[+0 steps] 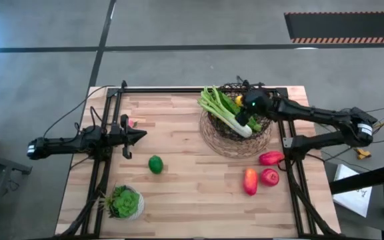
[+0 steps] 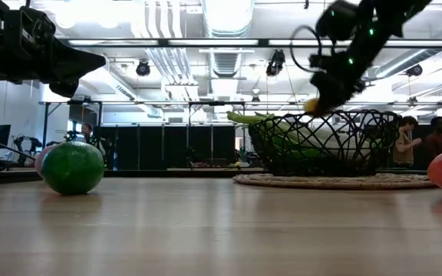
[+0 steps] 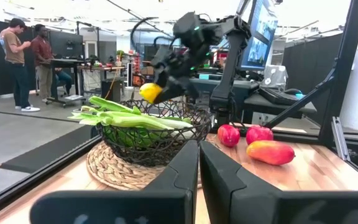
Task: Build produce basket
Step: Put the yellow lemon into the wire basket, then put the left mango into the wire basket
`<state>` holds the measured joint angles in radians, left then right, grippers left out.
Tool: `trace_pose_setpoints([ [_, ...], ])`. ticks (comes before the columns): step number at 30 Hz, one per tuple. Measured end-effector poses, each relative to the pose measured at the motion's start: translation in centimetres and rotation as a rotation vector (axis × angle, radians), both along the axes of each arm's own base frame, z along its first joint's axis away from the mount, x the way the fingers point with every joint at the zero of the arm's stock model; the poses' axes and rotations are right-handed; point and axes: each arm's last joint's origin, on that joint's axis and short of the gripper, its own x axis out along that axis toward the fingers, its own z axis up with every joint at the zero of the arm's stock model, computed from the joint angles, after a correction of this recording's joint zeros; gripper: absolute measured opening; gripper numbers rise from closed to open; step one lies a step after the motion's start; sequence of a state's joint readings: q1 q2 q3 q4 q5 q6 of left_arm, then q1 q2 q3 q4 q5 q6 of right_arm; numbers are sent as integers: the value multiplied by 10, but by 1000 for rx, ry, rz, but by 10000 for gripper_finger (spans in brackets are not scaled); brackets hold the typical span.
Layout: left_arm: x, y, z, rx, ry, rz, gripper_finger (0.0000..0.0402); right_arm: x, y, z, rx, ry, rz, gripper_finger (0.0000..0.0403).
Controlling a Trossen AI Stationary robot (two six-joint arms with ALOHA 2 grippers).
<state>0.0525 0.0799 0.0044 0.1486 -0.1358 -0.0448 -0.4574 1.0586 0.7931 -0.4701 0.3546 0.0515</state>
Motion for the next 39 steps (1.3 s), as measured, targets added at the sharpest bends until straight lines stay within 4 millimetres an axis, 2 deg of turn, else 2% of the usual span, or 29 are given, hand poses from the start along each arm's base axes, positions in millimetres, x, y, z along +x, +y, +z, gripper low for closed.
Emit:
trace_pose_setpoints([
  [4, 0, 0, 0, 0, 1, 0, 0, -13, -19, -17, 88, 11, -69, 157],
  [10, 0, 0, 0, 0, 1, 0, 0, -15, -38, -39, 152, 86, -141, 168],
  [16, 0, 0, 0, 0, 1, 0, 0, -13, -49, -59, 202, 155, -178, 211],
  [20, 0, 0, 0, 0, 1, 0, 0, -12, -52, -63, 210, 170, -184, 247],
  [25, 0, 0, 0, 0, 1, 0, 0, -15, -50, -57, 182, 167, -184, 283],
  [31, 0, 0, 0, 0, 1, 0, 0, -21, -44, -31, 100, 94, -225, 292],
  [35, 0, 0, 0, 0, 1, 0, 0, -22, -24, -14, 89, 9, -211, 280],
  [39, 0, 0, 0, 0, 3, 0, 0, -15, 10, -1, 102, -64, -110, 261],
])
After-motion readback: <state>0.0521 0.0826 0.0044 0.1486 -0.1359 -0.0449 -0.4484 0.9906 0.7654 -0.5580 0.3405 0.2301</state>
